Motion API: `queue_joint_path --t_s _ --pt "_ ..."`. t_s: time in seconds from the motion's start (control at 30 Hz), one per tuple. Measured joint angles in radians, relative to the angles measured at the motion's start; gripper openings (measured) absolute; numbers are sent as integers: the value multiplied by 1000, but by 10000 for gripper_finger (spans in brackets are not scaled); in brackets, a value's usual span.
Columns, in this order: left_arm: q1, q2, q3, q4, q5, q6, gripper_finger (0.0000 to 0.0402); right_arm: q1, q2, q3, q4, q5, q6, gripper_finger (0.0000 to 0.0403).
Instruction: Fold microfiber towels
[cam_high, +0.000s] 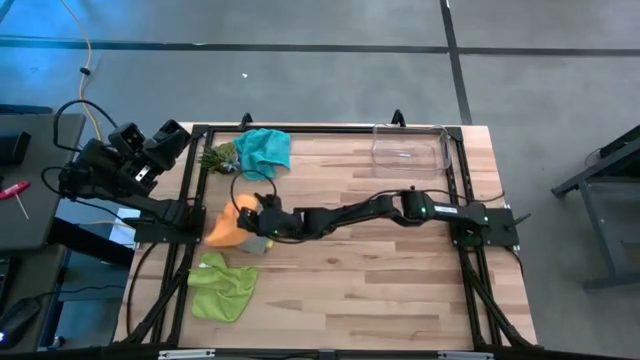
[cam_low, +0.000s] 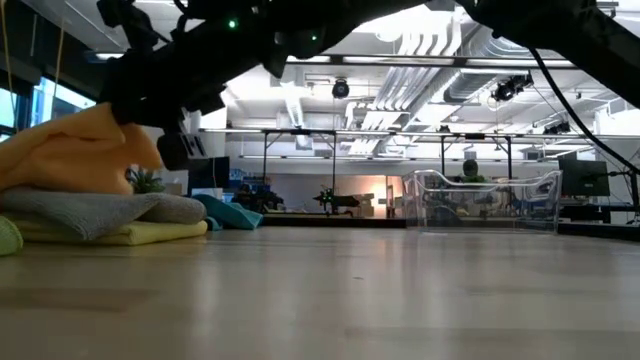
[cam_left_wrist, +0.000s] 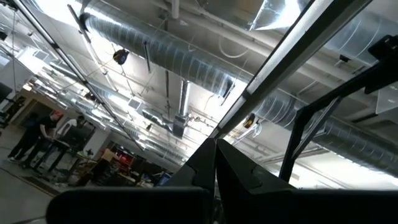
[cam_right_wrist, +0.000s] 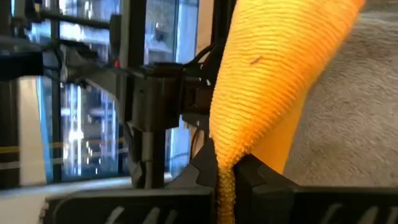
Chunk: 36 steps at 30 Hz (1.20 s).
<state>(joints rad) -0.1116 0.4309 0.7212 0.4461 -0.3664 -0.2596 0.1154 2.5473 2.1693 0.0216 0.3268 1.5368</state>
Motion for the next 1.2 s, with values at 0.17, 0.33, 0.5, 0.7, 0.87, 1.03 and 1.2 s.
queue_joint_path --t_s 0.17,0.33,0.5,0.7,0.87,1.03,1.2 --pt "0 0 0 -4 0 -4 3 -1 -17 40 -165 21 -29 0" --pt "0 0 0 -4 -1 -26 3 5 -82 58 -459 65 -11 0" --pt "0 4 0 -4 -3 -26 3 16 -87 57 -506 -12 11 0" --pt "0 5 0 -3 -3 -26 3 21 -77 55 -535 7 16 1" --pt "0 5 0 -3 -3 -26 3 2 -77 55 -548 -26 12 25" --pt "0 5 0 -3 -2 -26 3 2 -77 55 -564 -30 -8 90" --pt "0 5 0 -3 -1 -26 3 -18 -84 55 -567 -107 -143 173"
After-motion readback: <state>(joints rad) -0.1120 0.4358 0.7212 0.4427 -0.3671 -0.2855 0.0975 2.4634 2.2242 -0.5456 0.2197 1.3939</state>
